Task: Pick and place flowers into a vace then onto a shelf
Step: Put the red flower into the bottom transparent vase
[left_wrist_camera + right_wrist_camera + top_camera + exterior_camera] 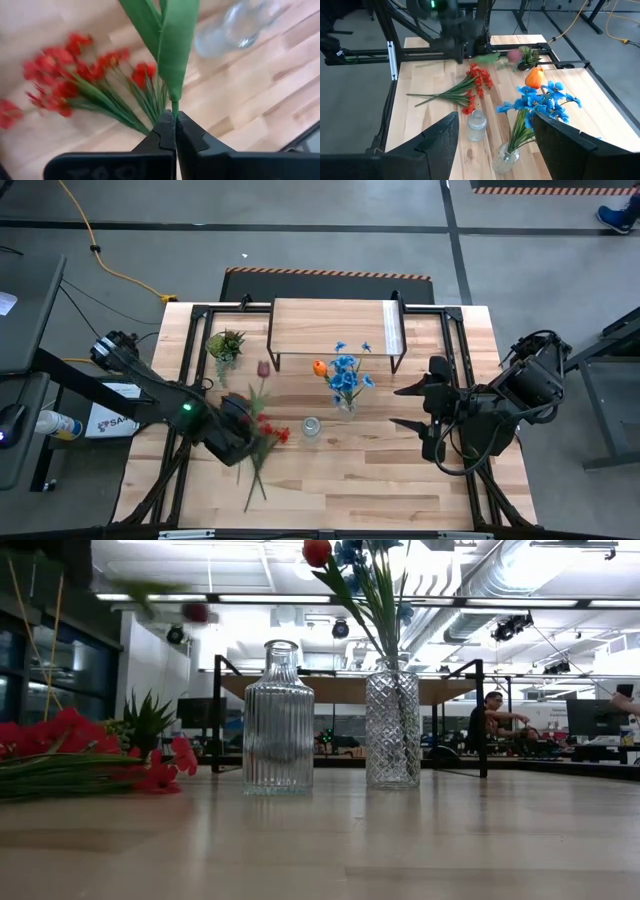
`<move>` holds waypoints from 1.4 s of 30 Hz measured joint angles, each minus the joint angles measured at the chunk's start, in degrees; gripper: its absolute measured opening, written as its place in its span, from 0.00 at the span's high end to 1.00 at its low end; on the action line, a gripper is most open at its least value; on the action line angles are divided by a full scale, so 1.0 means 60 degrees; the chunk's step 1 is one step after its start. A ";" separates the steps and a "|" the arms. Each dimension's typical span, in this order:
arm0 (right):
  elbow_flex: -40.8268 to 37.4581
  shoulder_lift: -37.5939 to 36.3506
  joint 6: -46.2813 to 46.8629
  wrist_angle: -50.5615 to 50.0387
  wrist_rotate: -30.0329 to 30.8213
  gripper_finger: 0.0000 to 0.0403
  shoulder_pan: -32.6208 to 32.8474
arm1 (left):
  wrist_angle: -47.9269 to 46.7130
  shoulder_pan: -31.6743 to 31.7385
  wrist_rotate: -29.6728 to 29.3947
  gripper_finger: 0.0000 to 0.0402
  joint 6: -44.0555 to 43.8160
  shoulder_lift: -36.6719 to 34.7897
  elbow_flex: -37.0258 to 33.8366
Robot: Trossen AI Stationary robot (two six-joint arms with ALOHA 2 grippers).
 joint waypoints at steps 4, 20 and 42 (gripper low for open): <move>0.0000 0.0000 -0.0004 0.0001 0.0244 0.39 0.0001 | -0.1496 -0.0328 -0.1283 0.92 0.0039 -0.0435 0.1079; 0.0000 0.0000 0.0025 0.0204 0.1444 0.39 0.0003 | -0.3435 -0.0820 -0.7174 0.93 0.4851 -0.0532 0.4877; 0.0000 0.0000 -0.0495 0.0149 0.2405 0.39 -0.0007 | -0.3435 -0.0824 -0.9993 0.93 0.7475 -0.0529 0.4883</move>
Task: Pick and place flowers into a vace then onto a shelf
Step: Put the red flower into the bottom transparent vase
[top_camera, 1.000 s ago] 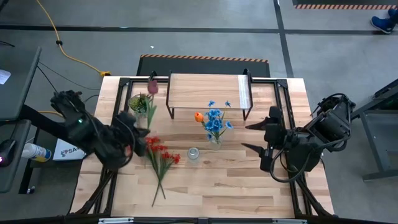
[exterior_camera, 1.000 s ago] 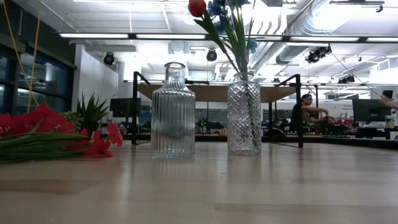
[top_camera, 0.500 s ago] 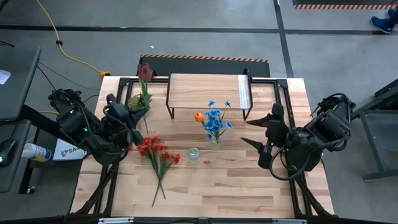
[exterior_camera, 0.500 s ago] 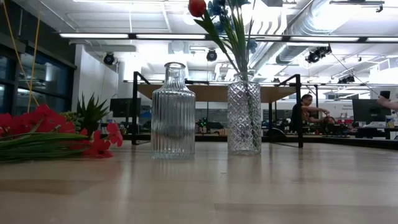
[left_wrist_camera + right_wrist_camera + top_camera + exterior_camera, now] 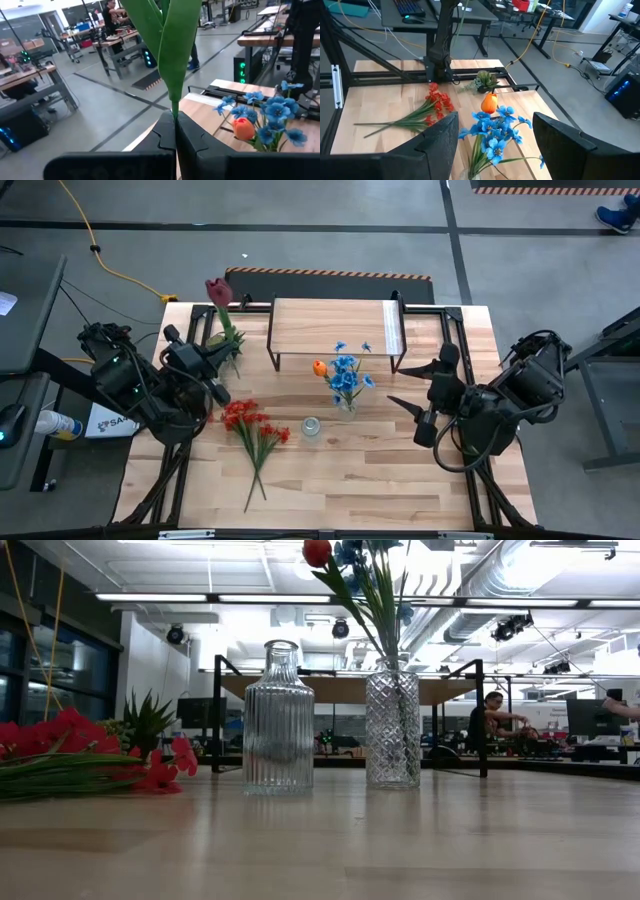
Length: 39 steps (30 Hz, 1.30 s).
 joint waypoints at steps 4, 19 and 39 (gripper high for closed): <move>0.0000 0.0000 -0.0004 -0.0004 -0.0024 0.39 -0.0084 | -0.0003 0.0000 -0.0004 0.93 -0.0502 0.0028 0.0000; 0.0000 0.0002 -0.0157 -0.0647 -0.0108 0.39 -0.0689 | 0.1825 -0.1306 0.0015 0.93 -0.3847 0.0211 -0.2655; 0.0000 0.0004 -0.1525 -0.0651 -0.0166 0.39 -0.1578 | 0.7065 -0.2672 0.0505 0.93 -0.1868 0.0078 -0.4350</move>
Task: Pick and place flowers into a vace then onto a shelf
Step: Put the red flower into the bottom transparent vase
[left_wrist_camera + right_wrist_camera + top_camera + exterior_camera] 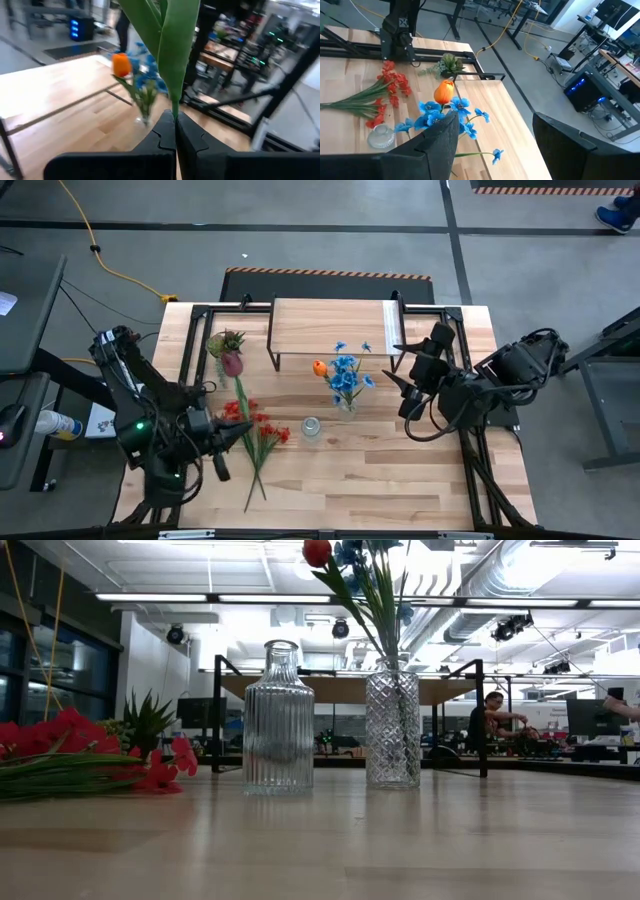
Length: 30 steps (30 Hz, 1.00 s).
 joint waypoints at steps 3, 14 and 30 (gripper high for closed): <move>0.0000 0.0000 -0.0125 0.0003 0.0015 0.39 0.0000 | 0.1123 -0.0111 0.0349 0.93 0.1398 -0.0132 0.0000; 0.0000 0.0000 -0.0071 0.0029 -0.0028 0.39 0.0000 | 0.7617 0.0753 0.4341 0.93 0.9913 -0.0423 0.0011; 0.0000 0.0004 0.0419 0.0119 -0.1705 0.39 0.0007 | 1.2004 0.3761 1.0628 0.93 1.0494 -0.1139 -0.2837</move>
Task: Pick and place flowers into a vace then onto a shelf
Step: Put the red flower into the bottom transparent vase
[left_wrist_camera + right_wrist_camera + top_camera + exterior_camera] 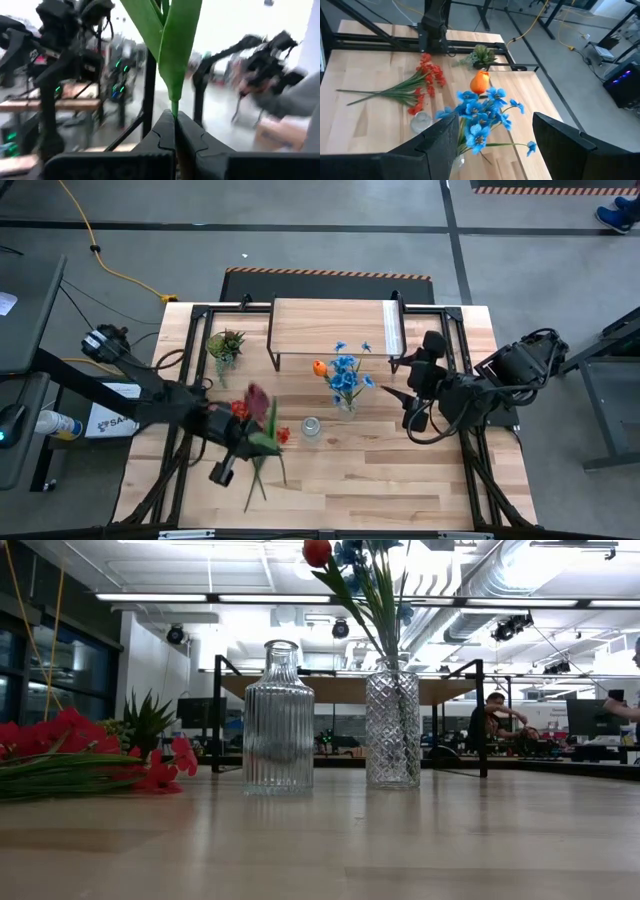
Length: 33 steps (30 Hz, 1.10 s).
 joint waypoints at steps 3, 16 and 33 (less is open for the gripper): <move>0.0000 0.0000 -0.0001 0.0004 -0.0022 0.39 0.0000 | 0.1591 0.0385 0.0366 0.93 -0.0558 -0.0229 -0.1266; 0.0000 0.0000 -0.0028 0.0011 -0.0007 0.39 0.0000 | 0.7623 0.0413 0.1266 0.93 -0.0274 -0.0269 -0.3869; 0.0000 0.0000 -0.0115 -0.0004 0.0014 0.39 0.0000 | 0.6994 0.0409 -0.0841 0.93 -0.0382 -0.0265 -0.3991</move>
